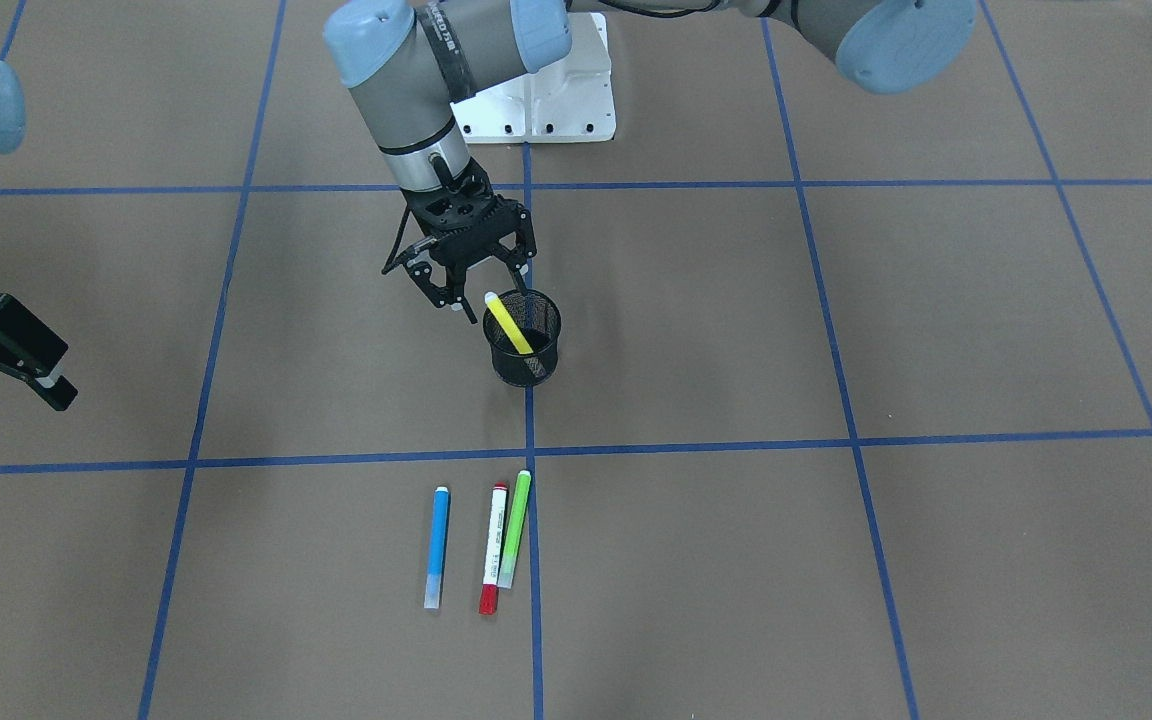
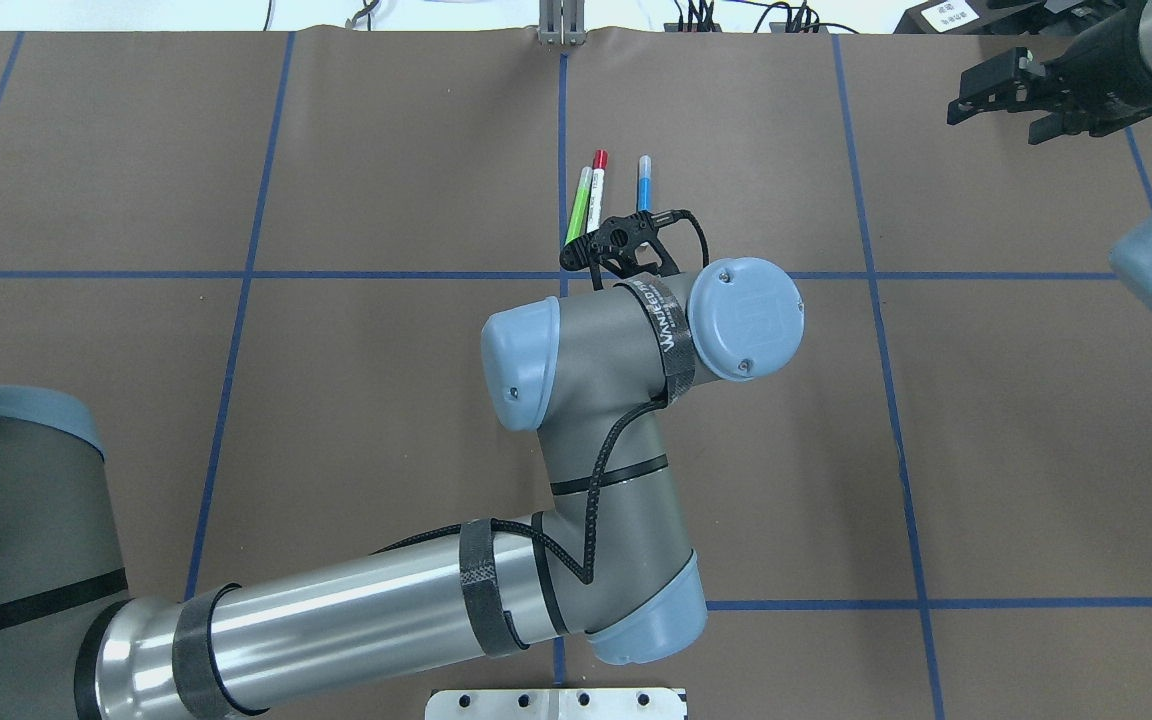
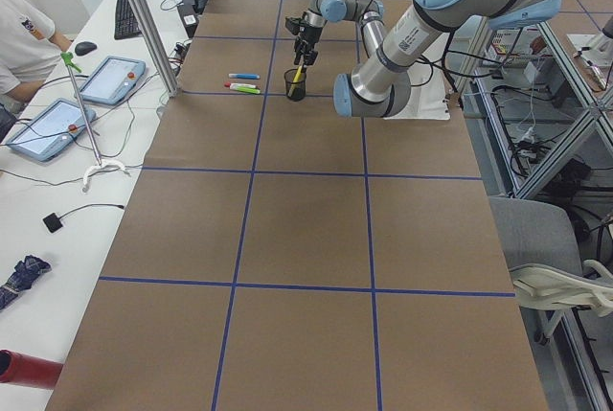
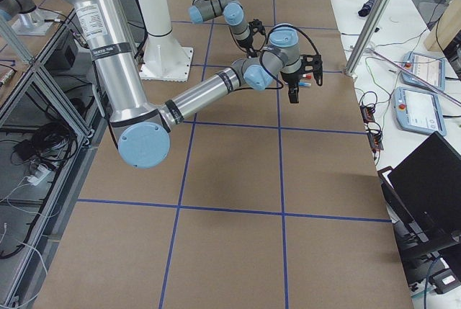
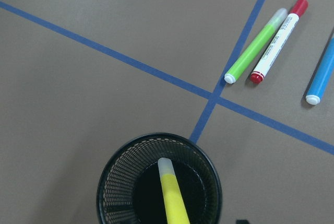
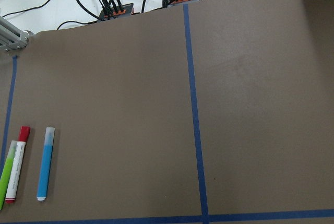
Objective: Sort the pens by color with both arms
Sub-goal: 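Lower the left gripper into the cup and grasp the yellow marker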
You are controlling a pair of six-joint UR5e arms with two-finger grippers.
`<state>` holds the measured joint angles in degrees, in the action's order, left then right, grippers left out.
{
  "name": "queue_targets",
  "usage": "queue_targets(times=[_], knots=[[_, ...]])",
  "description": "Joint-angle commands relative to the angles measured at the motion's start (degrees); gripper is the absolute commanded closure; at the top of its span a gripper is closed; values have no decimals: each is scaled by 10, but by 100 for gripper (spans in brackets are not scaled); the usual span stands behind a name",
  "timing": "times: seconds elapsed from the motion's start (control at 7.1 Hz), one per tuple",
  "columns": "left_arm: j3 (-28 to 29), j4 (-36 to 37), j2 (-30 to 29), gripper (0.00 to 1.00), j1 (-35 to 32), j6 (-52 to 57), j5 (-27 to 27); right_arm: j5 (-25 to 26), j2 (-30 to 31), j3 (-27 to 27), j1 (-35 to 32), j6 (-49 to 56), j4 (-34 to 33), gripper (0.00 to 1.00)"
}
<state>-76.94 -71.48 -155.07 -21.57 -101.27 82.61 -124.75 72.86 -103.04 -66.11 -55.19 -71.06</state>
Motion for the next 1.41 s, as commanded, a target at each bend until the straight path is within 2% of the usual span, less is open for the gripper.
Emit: queue_targets(times=[0.0, 0.14, 0.28, 0.56, 0.99, 1.27], knots=[[0, 0, 0, 64, 3, -1, 3, 0, 0, -3, 0, -4, 0, 2], [0, 0, 0, 91, 6, -2, 3, 0, 4, -4, 0, -5, 0, 2], [0, 0, 1, 100, 8, -2, 4, 0, 4, -4, 0, -5, 0, 2], [-10, 1, -6, 100, 7, -2, 11, 0, 4, -4, 0, -6, 0, 2], [-124, 37, -7, 100, -23, 15, 15, 4, 2, 0, 5, -7, 0, 2], [-184, 38, 17, 100, -57, 58, 15, 8, 0, 3, 8, -6, 0, 2]])
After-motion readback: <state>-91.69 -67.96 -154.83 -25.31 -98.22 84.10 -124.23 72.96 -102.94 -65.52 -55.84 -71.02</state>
